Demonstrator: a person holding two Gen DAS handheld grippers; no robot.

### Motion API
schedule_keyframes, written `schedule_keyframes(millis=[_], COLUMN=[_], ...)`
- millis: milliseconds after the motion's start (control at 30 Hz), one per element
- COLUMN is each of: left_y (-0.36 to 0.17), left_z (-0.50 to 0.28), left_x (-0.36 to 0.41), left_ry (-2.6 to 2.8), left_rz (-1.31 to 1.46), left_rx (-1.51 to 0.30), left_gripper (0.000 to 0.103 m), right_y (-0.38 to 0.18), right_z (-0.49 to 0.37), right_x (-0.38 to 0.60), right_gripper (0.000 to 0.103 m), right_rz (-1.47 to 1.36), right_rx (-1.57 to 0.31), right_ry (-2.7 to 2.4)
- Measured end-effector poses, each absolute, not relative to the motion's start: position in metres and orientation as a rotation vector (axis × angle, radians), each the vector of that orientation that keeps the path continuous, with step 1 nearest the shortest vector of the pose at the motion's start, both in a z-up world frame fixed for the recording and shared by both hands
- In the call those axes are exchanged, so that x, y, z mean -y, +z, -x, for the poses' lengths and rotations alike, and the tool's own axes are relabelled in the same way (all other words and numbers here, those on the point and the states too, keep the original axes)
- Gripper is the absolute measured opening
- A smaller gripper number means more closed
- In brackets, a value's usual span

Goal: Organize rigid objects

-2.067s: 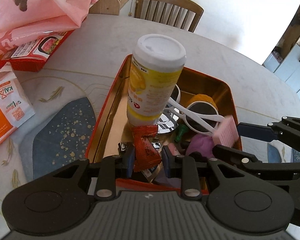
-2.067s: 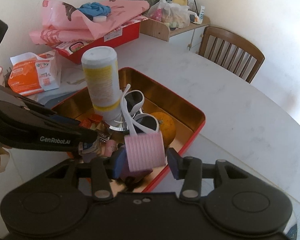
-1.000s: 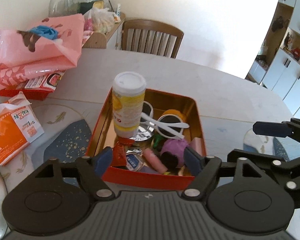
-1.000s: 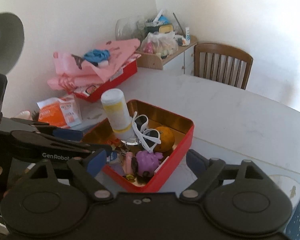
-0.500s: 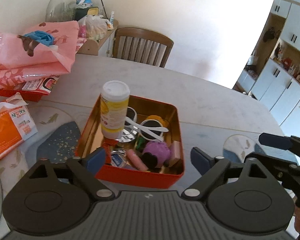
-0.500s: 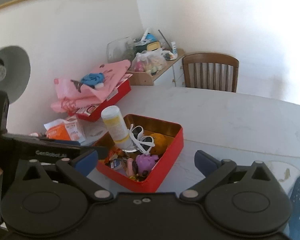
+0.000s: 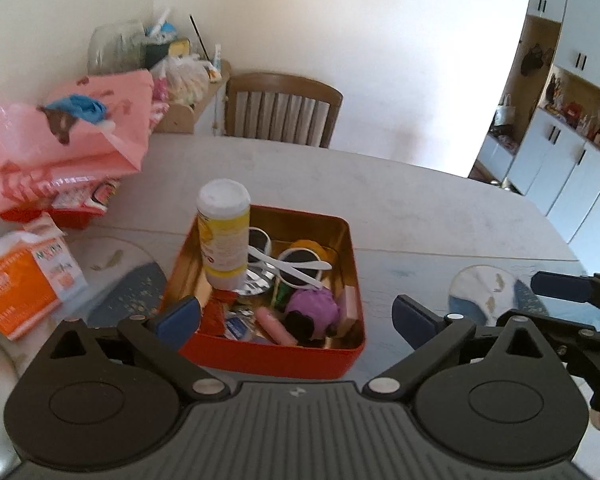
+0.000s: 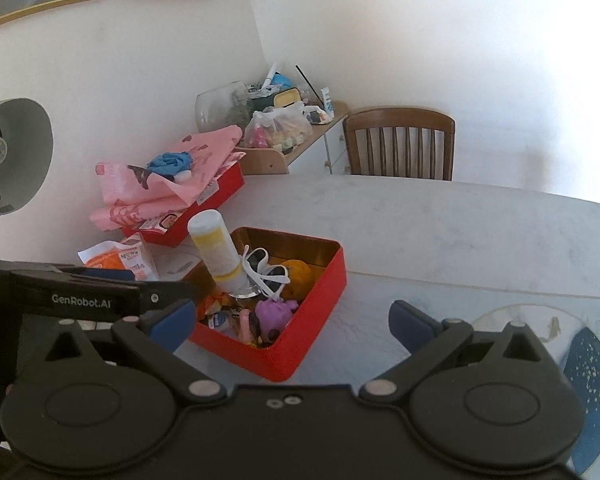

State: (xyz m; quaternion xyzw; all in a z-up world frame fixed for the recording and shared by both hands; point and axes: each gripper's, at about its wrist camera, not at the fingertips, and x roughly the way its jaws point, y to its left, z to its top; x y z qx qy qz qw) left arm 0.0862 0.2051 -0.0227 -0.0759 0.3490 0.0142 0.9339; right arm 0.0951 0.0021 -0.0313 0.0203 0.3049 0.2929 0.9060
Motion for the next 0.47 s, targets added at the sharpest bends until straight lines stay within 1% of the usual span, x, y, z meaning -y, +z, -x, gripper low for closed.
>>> schedule_keyframes(millis=[467], left_y=[-0.0219], left_z=[-0.0874], left_x=[-0.1943], left_ry=[0.040], left_rz=[0.108], left_rx=[-0.711], left_gripper=[0.103], right_y=[-0.0348], right_z=[-0.0941], right_x=[0.0084], right_gripper=[0.103], right_rz=[-0.062], right_rx=[-0.634], right_ry=[0.583])
